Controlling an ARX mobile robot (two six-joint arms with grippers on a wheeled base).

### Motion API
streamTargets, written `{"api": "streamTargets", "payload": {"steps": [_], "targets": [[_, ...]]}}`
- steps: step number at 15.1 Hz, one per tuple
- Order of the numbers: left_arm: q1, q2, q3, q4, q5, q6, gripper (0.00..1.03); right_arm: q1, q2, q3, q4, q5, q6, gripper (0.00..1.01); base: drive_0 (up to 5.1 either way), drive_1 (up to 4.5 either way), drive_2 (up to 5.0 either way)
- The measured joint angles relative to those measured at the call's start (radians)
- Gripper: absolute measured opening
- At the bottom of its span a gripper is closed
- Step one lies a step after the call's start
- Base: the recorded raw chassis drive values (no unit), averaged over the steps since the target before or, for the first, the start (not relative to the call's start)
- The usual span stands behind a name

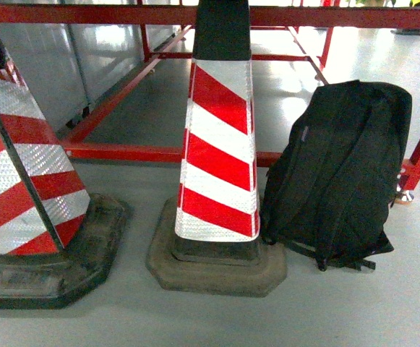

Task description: Sort blue parts and orange caps into right shelf containers

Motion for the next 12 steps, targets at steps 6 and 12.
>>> {"api": "streamTargets", "payload": {"steps": [6, 12], "targets": [[0.000, 0.000, 0.000, 0.000, 0.000, 0.000, 0.98, 0.000, 0.000, 0.000, 0.000, 0.000, 0.000, 0.98, 0.0, 0.00, 0.0], [0.000, 0.000, 0.000, 0.000, 0.000, 0.000, 0.98, 0.000, 0.000, 0.000, 0.000, 0.000, 0.000, 0.98, 0.0, 0.00, 0.0]]}}
